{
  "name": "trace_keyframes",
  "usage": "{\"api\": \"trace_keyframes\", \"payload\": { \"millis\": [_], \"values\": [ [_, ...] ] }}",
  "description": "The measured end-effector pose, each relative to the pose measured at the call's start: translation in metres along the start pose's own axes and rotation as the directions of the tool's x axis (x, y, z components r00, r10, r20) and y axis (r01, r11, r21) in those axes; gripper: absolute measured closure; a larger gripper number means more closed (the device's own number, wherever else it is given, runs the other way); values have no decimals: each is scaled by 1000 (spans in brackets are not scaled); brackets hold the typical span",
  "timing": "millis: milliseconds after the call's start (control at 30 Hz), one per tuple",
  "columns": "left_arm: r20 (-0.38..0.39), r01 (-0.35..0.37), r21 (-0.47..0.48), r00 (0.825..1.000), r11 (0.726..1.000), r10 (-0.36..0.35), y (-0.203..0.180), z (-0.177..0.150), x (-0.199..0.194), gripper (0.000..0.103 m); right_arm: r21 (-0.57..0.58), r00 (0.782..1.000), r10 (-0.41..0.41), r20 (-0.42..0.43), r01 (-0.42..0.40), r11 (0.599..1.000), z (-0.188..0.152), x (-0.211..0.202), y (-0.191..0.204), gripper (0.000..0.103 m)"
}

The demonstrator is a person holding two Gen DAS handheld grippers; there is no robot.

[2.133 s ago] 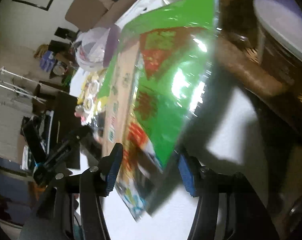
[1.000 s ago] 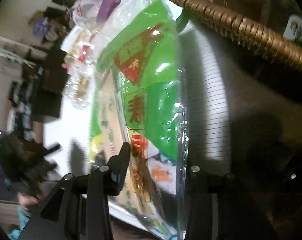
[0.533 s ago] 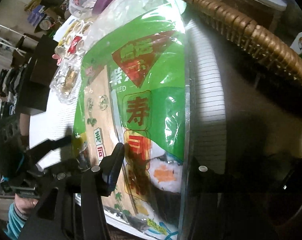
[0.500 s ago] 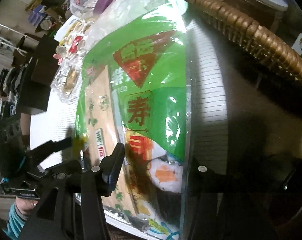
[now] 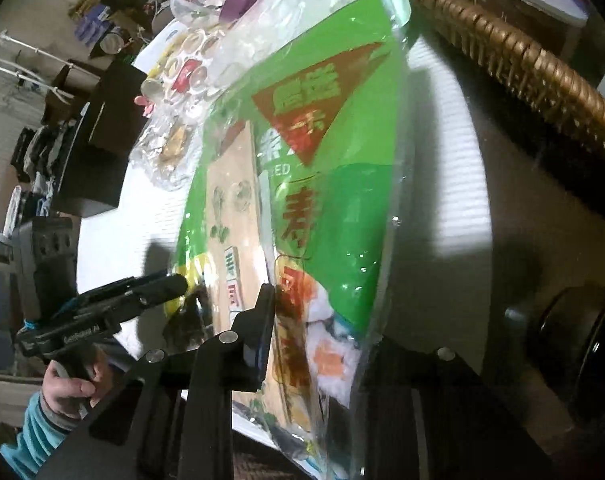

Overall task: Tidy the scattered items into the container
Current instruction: 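Grasp the green nori bag with the left gripper while the right gripper holds it, then carry the green nori bag with the left gripper into the open box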

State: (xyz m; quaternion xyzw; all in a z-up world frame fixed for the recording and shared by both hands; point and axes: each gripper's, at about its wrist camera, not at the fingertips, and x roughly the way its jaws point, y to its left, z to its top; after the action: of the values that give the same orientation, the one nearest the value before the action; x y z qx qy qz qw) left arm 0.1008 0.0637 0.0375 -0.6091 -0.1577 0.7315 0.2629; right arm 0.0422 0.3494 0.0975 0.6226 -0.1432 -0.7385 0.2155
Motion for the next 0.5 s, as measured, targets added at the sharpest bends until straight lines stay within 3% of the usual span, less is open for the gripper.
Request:
{"api": "trace_keyframes", "payload": {
  "millis": [67,167,500],
  "values": [
    [11,61,-16,998,998,-61,-2,0,-6,73,4,1000,13,10,-13,1000,-2,-3,3,77],
    [24,134,-45,991,990,-133,3,5,-17,73,31,994,111,25,-111,993,-4,-12,6,77],
    [108,199,-23,975,980,-195,10,5,-86,75,-10,962,255,94,-255,967,0,-50,57,79]
  ]
}}
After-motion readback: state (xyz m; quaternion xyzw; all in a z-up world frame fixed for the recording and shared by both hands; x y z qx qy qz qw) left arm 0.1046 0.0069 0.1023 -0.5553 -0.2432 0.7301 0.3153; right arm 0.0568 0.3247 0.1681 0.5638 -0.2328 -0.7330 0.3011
